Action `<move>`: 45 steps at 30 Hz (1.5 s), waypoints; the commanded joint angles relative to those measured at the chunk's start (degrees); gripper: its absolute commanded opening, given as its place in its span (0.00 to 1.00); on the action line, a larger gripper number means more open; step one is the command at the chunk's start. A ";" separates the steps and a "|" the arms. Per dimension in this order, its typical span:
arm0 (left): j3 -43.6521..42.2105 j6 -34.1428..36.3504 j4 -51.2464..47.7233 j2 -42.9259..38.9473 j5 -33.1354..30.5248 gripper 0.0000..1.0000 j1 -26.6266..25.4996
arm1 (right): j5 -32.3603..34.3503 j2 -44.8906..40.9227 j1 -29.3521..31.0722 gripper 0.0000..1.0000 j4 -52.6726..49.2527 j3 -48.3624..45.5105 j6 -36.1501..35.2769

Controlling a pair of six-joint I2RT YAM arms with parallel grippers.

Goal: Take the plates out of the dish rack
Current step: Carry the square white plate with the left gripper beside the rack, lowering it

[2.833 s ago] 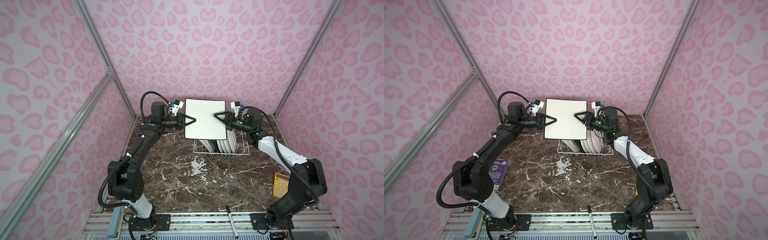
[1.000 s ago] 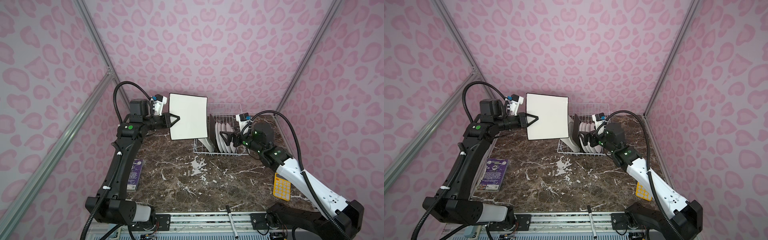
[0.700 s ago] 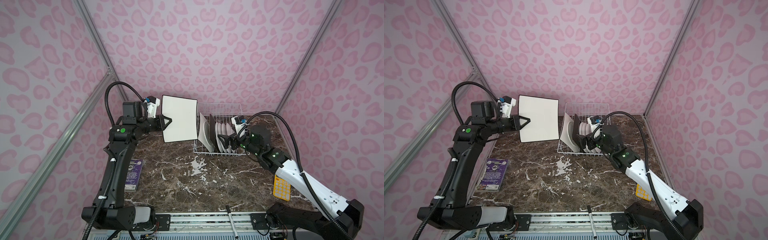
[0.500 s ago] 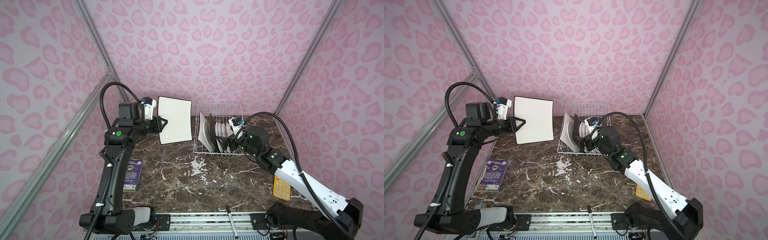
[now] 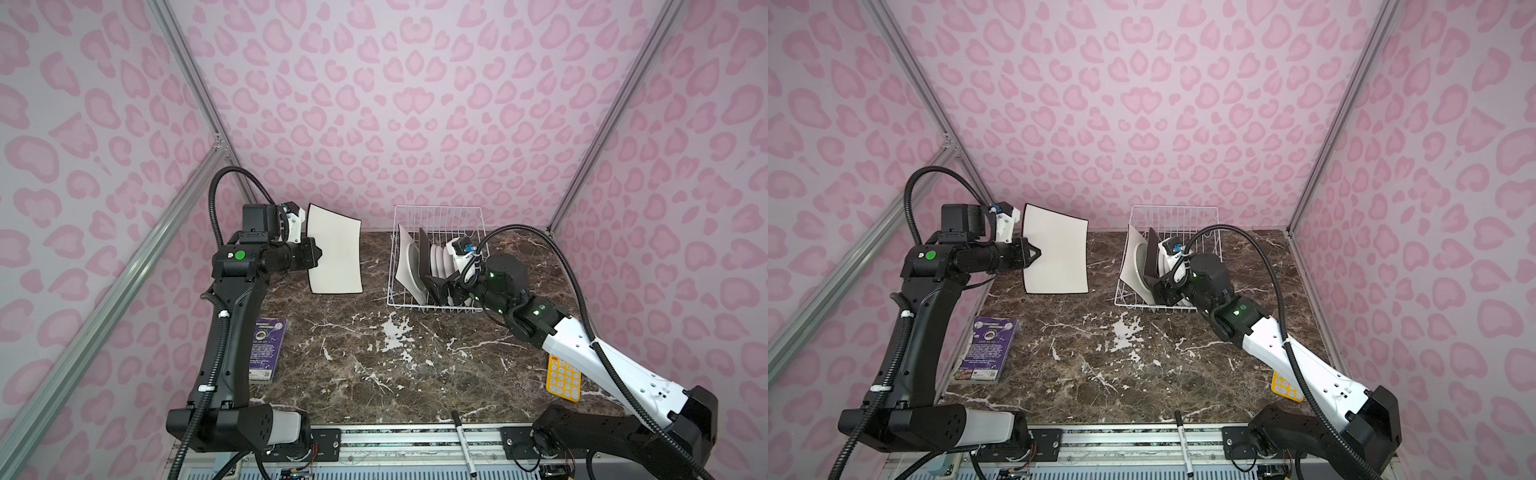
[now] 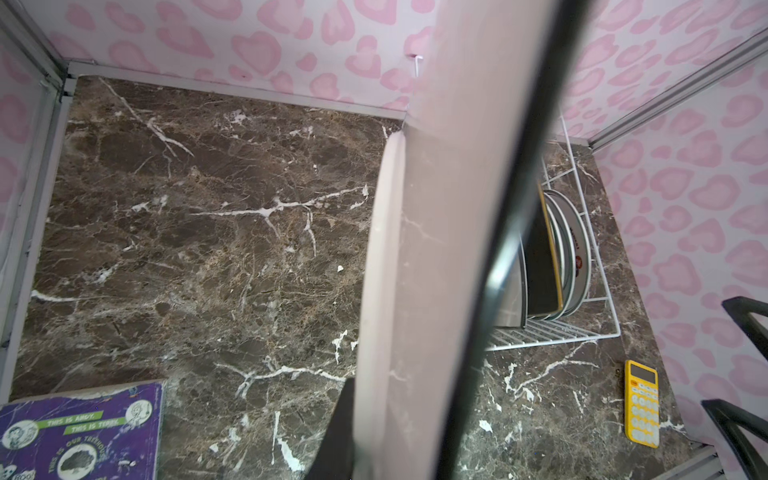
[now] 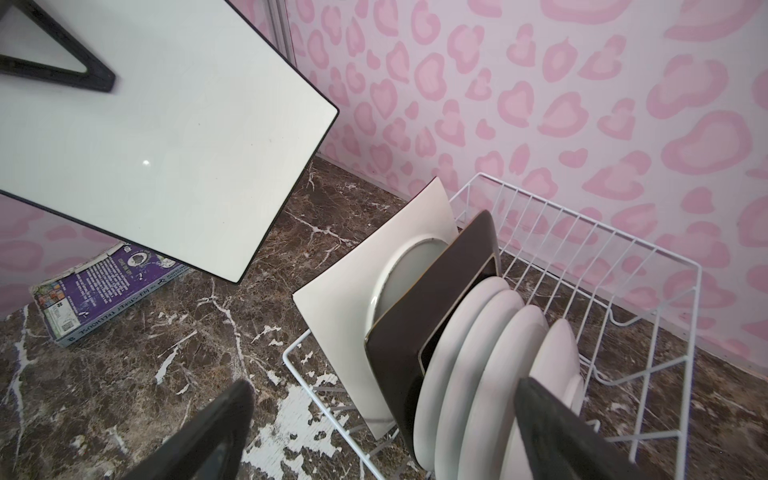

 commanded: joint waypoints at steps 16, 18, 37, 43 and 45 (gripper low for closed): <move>-1.65 5.71 2.21 5.88 3.72 0.04 0.66 | 2.18 2.15 1.38 0.99 -0.56 1.42 -1.55; -1.87 6.01 2.35 6.75 4.41 0.04 1.09 | 2.22 2.16 1.40 1.00 -0.74 1.46 -1.66; -8.22 9.75 7.28 16.85 22.72 0.04 9.67 | 2.44 2.64 1.63 0.99 -1.28 2.09 -2.14; -7.05 11.83 7.37 22.15 27.59 0.03 11.69 | 3.74 3.10 2.09 0.99 -2.27 2.80 -2.37; -6.97 12.93 7.30 23.97 28.40 0.04 11.96 | 3.98 3.11 2.11 1.00 -2.50 2.87 -2.28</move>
